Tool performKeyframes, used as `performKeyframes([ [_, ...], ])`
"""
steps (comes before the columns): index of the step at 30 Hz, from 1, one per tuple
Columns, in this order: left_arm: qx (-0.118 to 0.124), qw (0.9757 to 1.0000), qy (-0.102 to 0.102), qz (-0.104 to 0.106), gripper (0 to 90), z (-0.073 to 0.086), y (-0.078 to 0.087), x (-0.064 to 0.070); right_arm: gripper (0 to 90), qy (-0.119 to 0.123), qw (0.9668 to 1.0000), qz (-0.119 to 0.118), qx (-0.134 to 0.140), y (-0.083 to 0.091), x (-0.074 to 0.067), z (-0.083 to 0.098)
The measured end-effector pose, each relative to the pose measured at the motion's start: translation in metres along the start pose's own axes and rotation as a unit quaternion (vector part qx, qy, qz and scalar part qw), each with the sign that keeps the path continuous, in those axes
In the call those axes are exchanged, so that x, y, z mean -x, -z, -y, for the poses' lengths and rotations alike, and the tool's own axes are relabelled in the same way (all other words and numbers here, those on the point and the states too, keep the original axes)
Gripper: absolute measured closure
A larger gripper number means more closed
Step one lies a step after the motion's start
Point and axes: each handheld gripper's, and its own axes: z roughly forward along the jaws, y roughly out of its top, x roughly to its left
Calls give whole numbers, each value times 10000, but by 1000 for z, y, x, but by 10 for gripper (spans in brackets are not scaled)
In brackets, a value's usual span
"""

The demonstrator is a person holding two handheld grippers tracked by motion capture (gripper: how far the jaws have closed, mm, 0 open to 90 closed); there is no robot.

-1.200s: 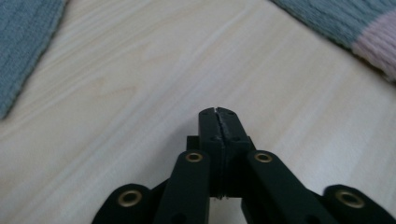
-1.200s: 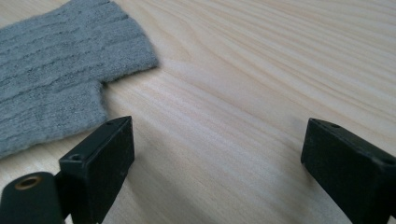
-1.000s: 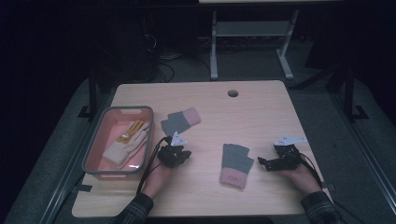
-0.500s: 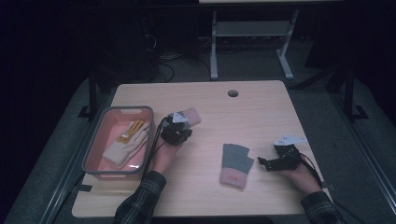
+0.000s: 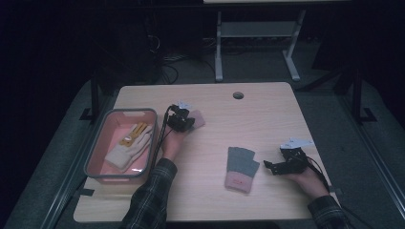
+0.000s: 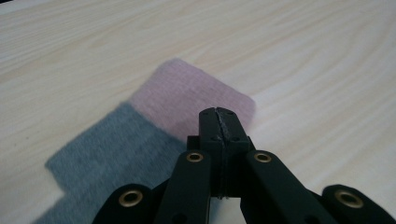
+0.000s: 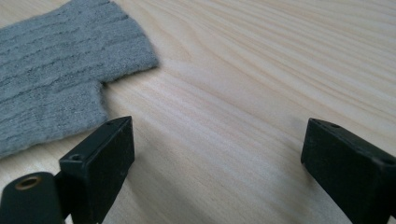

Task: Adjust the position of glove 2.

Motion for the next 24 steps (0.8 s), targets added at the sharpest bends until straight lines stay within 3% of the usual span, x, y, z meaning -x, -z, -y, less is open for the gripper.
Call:
performKeyframes([
  [9,-147,9999,38,28,897,-2,-25,-5,95,9,10000,-8,0,0,0,0],
  [14,-252,9996,-1,101,898,-2,-23,-2,95,9,10000,-5,4,0,0,0],
  [24,-338,9980,-61,534,898,8,-11,11,95,4,10000,1,0,0,0,0],
])
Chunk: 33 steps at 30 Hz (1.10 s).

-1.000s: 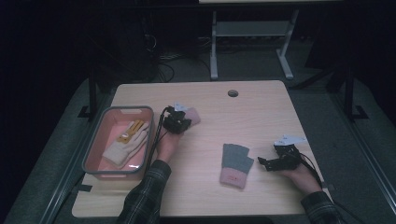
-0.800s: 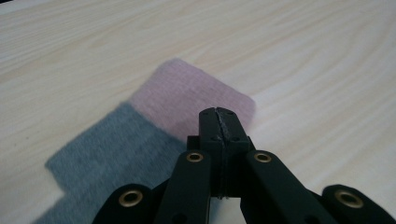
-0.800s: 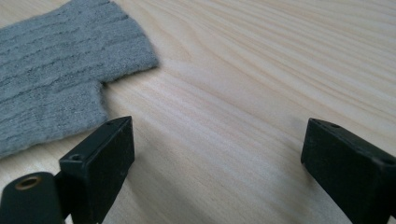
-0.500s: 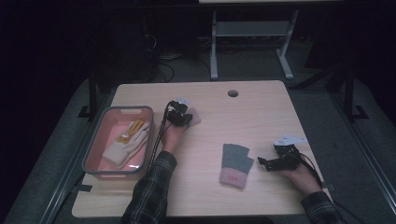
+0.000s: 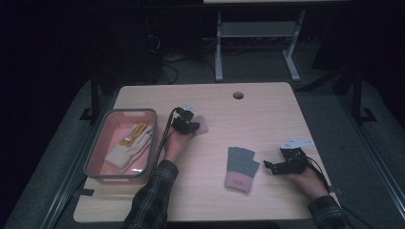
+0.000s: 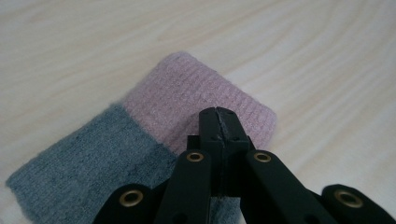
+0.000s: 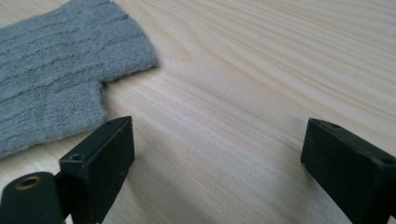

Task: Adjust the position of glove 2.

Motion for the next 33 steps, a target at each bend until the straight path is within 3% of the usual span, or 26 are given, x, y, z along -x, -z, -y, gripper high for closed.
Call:
performKeyframes([
  [7,4,9994,52,331,898,11,9,10,95,-12,10000,0,3,0,0,0],
  [20,-181,9965,-161,795,898,34,31,39,95,-36,10000,-8,-13,0,-1,0],
  [26,-305,9947,-353,919,897,45,43,56,95,-37,10000,-8,-13,0,-1,0],
  [33,-436,9903,-678,1134,897,63,62,79,95,-34,10000,-8,-15,0,-1,0],
])
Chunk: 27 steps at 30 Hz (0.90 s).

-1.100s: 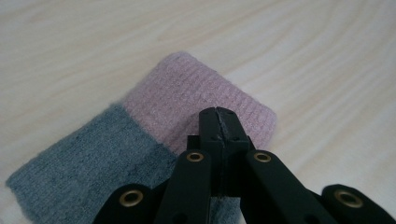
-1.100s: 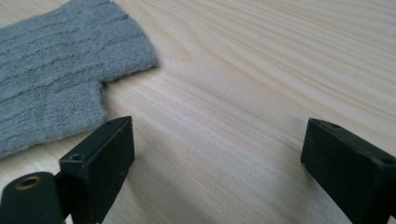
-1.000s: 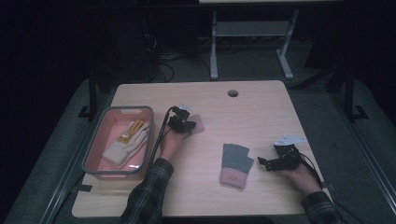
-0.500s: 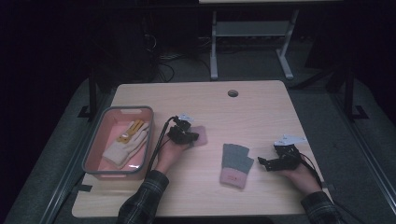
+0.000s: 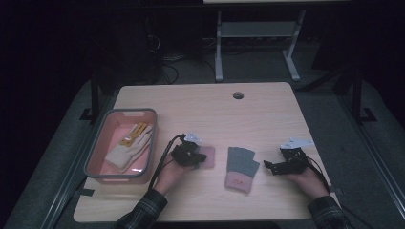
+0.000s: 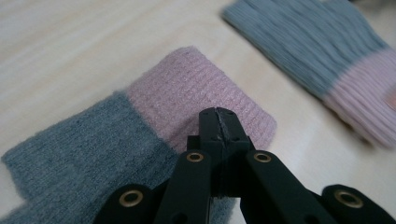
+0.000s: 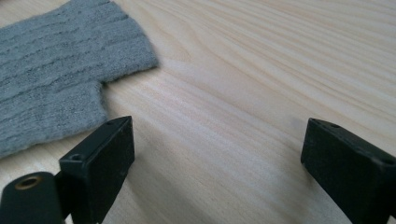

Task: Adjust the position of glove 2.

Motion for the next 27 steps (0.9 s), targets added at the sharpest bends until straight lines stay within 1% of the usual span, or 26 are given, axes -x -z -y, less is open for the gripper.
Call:
performKeyframes([
  [2,5,10000,-53,25,897,1,3,3,95,1,10000,0,0,0,0,0],
  [3,83,10000,-35,41,896,0,5,4,95,2,10000,2,1,0,0,0],
  [4,108,9999,-69,35,896,-3,7,3,95,-1,10000,0,1,0,0,0],
  [6,253,9997,-56,-3,896,-10,9,0,95,-6,10000,0,3,0,0,0],
  [8,298,9995,-73,-101,896,-17,9,-3,95,-5,10000,-1,4,0,0,0],
  [10,350,9993,-28,-148,896,-25,3,-8,95,13,10000,9,16,0,0,0],
  [13,361,9992,18,-191,896,-33,-7,-14,95,16,10000,7,17,0,0,0],
  [17,210,9996,64,-191,896,-38,-24,-18,95,21,10000,7,18,0,0,0],
  [20,137,9998,46,-119,896,-37,-29,-14,95,0,10000,0,6,0,0,0],
  [21,103,9999,-20,-89,896,-37,-28,-11,95,-6,10000,-2,2,0,0,0],
  [23,116,9999,-61,-43,896,-35,-27,-5,95,-7,10000,-2,1,0,0,0],
  [24,42,9999,-142,12,896,-33,-26,-2,95,-6,10000,-2,3,0,0,0],
  [25,58,9999,-139,33,896,-31,-26,1,95,-7,10000,-2,2,0,0,0],
  [26,-7,9997,-230,75,896,-30,-25,3,95,-7,10000,-2,2,0,0,0],
  [27,-36,9995,-280,109,896,-28,-24,6,95,-6,10000,-2,2,0,0,0],
])
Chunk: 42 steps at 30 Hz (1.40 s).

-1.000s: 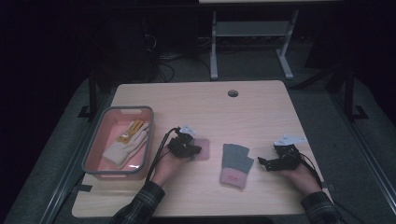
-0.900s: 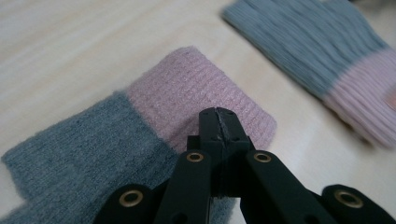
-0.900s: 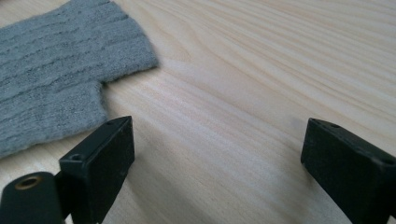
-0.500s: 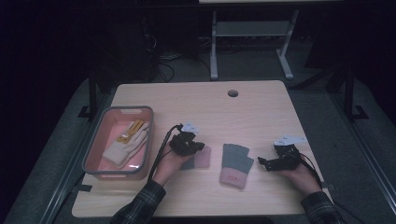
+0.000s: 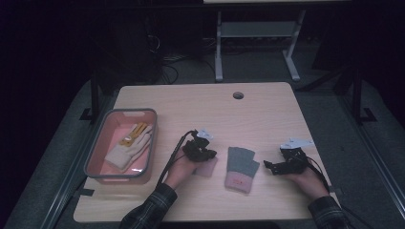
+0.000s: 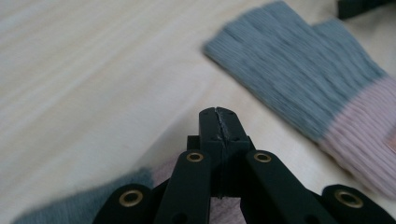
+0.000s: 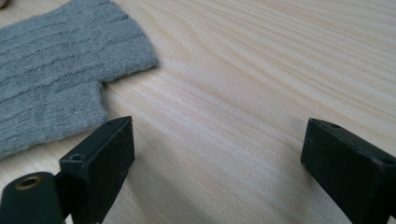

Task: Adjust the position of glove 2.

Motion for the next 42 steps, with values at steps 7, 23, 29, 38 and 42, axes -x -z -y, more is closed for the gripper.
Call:
performKeyframes([
  [7,-88,9991,-199,355,896,17,11,26,95,-3,10000,3,-2,0,0,0],
  [23,40,9972,70,-749,896,36,47,-8,95,18,10000,17,14,0,0,0],
  [29,-213,9967,115,-773,896,40,38,-19,95,18,10000,18,13,0,0,0],
  [38,-169,9979,-41,-630,896,22,18,-12,95,13,10000,21,9,0,0,0],
  [42,-161,9985,-162,-494,896,10,6,-9,95,15,10000,7,6,0,0,0],
])
